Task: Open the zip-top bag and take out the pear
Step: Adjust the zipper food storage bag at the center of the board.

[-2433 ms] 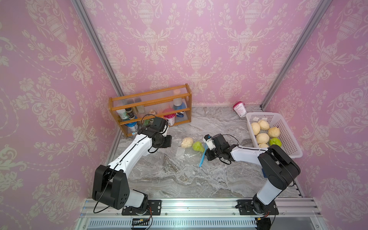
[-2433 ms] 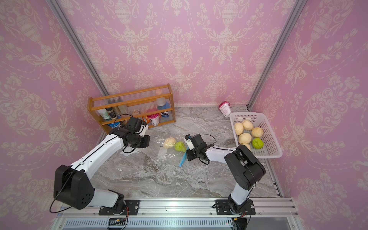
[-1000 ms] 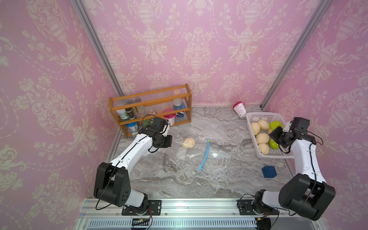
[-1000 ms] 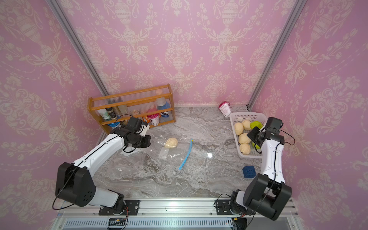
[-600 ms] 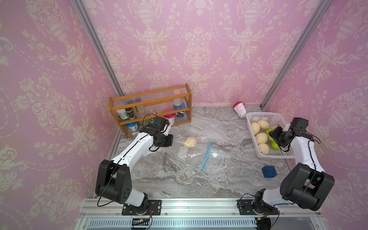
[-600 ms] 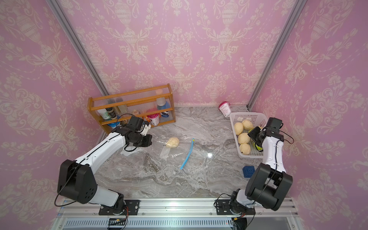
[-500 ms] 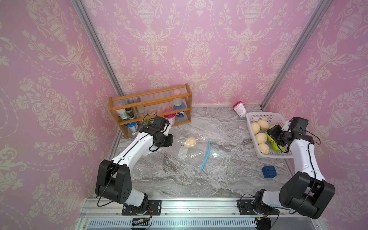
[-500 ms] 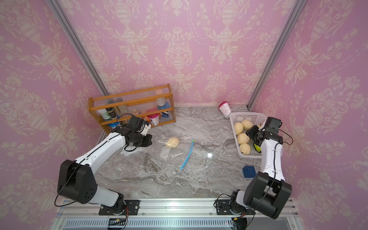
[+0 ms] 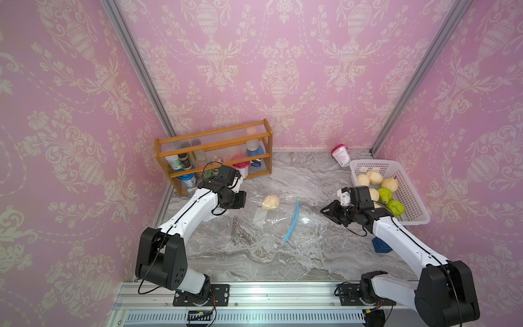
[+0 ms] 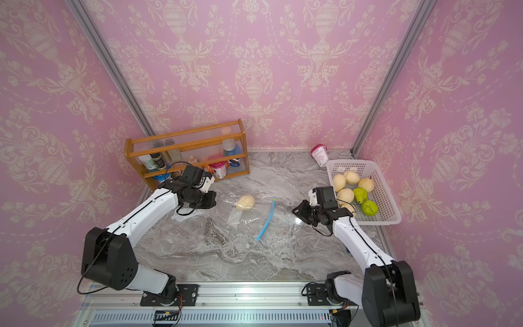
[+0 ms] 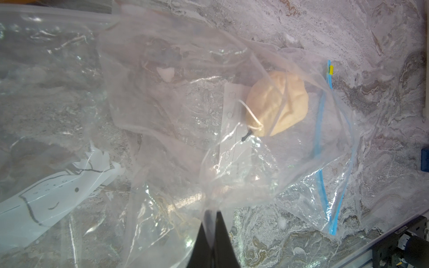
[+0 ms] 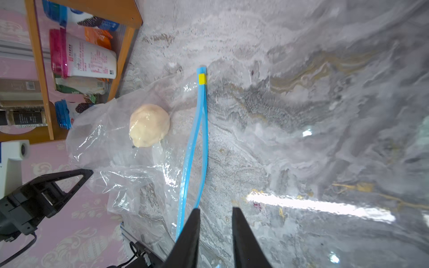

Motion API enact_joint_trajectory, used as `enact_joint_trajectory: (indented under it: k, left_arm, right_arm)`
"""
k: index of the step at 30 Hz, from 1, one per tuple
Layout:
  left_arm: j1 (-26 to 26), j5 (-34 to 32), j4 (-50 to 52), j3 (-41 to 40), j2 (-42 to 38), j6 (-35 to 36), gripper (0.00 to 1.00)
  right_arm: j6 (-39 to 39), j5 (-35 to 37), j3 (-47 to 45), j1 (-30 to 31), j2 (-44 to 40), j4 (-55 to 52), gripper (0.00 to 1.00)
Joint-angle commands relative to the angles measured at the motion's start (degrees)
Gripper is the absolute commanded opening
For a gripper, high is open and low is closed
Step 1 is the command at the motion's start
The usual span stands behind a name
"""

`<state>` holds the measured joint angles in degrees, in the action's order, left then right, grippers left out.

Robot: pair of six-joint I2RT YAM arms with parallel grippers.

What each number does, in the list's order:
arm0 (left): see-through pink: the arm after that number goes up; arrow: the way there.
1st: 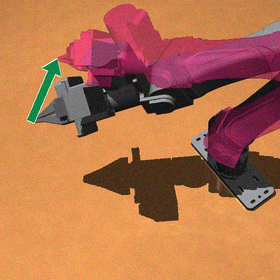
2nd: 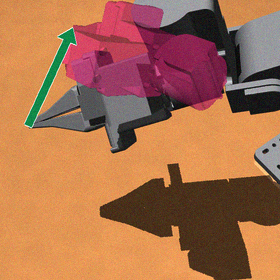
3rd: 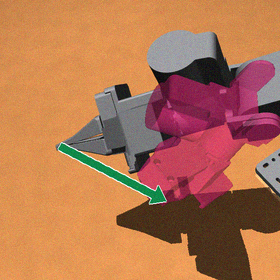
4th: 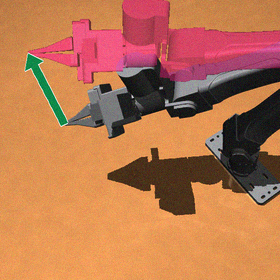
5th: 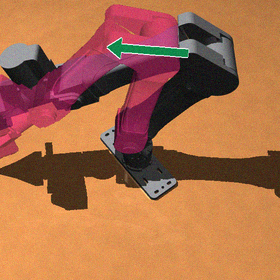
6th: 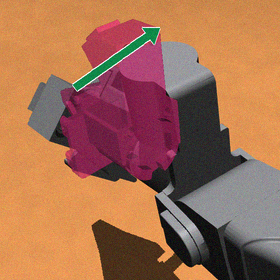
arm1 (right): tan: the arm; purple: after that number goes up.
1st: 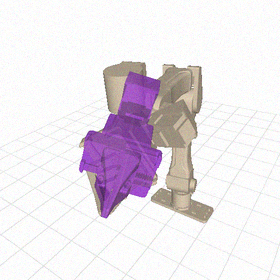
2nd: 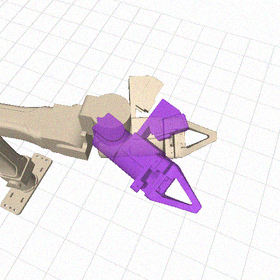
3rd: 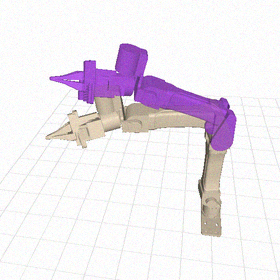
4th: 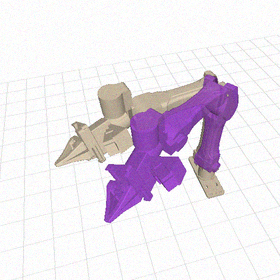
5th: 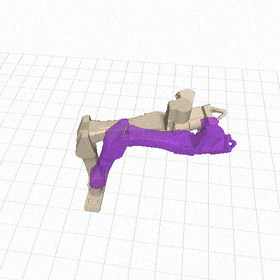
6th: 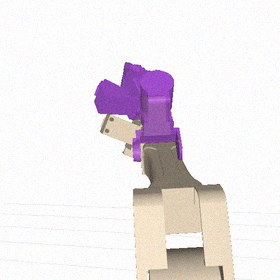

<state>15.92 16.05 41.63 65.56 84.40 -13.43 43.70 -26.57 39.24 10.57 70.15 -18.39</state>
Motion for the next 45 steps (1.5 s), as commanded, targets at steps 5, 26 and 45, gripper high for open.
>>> enact_joint_trajectory:
  k: [5, 26, 45]
  left_arm:
    - [1.6, 6.6, -2.6, 4.7, -6.4, -1.3, 0.0]
    - [11.1, 0.6, -2.6, 11.7, -7.9, -0.7, 0.0]
    - [10.5, -11.7, 2.2, 4.7, -5.8, -1.8, 0.0]
  right_arm:
    - [6.1, -1.8, -0.7, 6.0, 6.6, 9.8, 0.26]
    - [11.7, -0.7, 1.0, 10.3, 20.8, 20.6, 0.36]
    - [8.2, 2.4, 4.2, 12.3, 18.7, 18.7, 0.52]
